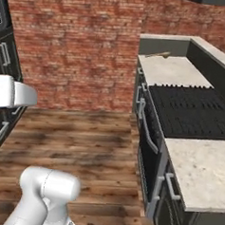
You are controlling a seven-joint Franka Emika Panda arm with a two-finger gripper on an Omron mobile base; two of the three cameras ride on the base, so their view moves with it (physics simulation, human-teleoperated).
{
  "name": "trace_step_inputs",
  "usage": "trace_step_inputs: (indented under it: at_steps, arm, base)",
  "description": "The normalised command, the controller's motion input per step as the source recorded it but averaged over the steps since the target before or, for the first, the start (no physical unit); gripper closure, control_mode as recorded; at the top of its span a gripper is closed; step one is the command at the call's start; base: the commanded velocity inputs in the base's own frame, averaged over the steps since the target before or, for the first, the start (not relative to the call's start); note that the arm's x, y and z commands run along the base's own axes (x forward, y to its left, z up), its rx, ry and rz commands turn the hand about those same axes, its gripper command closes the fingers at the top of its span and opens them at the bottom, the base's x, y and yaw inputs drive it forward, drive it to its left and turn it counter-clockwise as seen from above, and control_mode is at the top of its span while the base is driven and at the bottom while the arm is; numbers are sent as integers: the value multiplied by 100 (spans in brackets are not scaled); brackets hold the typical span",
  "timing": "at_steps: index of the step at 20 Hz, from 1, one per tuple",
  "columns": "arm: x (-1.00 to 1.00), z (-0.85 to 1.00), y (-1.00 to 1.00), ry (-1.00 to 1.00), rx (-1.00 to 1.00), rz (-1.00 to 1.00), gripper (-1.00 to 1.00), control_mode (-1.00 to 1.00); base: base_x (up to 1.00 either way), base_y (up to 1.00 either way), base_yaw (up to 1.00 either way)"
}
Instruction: Organize the utensils by type. Pick up the wooden spoons from the counter and place them in the open cabinet. Then pick up the metallic utensils from the counter and place them in the open drawer.
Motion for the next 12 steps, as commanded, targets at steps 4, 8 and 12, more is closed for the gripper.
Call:
trace_step_inputs:
  at_steps: [4,8,12]
  arm:
    - [0,0,0,0,0,0,-100,100]
    - [0,0,0,0,0,0,-100,100]
    - [0,0,0,0,0,0,-100,100]
  base:
    - [100,10,36]
    - [100,5,26]
    - [100,2,17]
